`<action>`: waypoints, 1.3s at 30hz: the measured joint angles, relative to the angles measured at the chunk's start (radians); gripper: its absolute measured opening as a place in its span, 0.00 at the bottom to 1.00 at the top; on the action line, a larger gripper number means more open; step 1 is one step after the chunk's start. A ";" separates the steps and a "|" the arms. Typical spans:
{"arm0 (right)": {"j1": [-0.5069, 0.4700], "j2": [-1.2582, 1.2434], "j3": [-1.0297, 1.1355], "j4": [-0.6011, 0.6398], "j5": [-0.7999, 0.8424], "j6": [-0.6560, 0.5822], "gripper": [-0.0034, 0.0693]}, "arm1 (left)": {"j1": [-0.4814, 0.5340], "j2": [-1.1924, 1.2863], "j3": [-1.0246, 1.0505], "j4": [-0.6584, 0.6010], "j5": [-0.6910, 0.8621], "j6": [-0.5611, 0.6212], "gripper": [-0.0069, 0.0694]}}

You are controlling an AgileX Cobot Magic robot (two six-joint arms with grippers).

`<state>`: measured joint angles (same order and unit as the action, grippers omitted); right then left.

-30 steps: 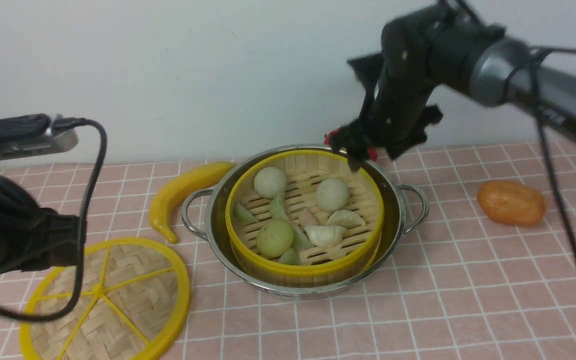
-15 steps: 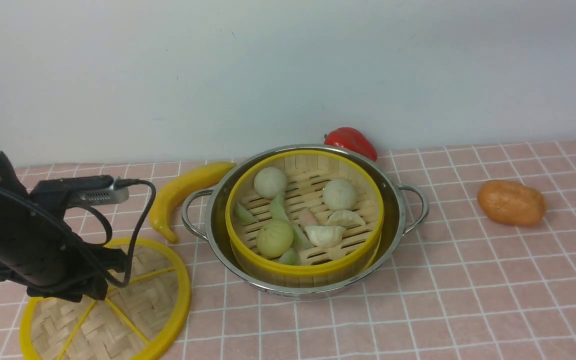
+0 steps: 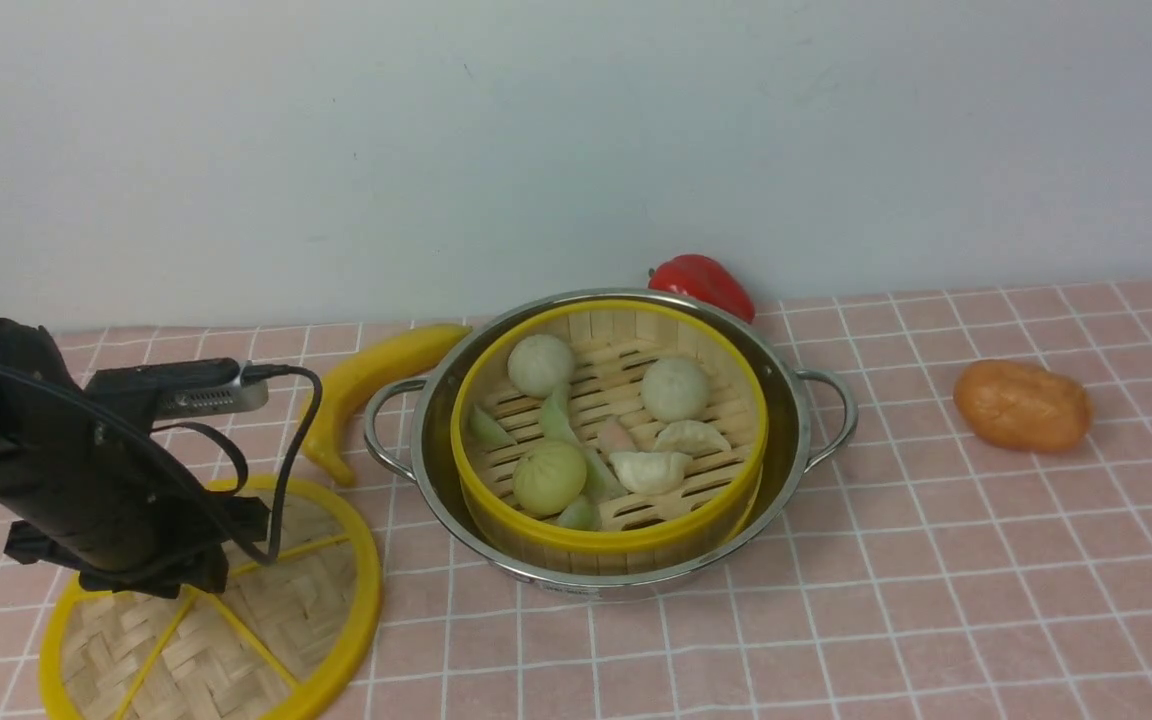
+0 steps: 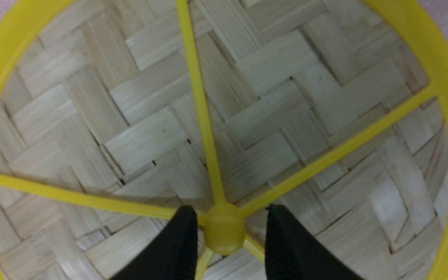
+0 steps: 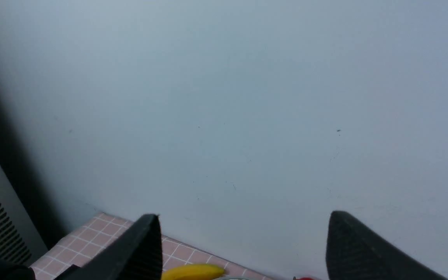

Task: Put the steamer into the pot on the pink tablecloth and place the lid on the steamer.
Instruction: 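Grasp the bamboo steamer lid lying on the table by its centre knob, then place the yellow bamboo steamer lid onto the steamer in the pot with the left gripper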

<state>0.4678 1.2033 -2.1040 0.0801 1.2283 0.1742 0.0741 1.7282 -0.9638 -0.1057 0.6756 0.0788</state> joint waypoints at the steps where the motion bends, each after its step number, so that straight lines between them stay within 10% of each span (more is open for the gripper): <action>1: 0.000 -0.007 0.005 0.000 -0.001 0.000 0.79 | 0.000 0.005 0.000 0.001 0.000 0.000 0.41; 7: 0.000 -0.041 0.077 0.000 0.001 -0.001 0.79 | 0.000 0.008 -0.004 0.004 0.002 -0.008 0.24; 25: 0.000 -0.297 0.134 -0.107 0.006 -0.019 0.79 | -0.030 -0.115 -0.366 0.245 0.381 -0.121 0.24; 39: 0.000 -0.347 0.196 -0.080 0.002 0.022 0.79 | -0.589 0.134 -0.767 0.209 0.423 -0.125 0.24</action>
<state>0.4678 0.8567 -1.9081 0.0000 1.2307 0.1963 -0.5149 1.8621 -1.7308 0.1036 1.0989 -0.0466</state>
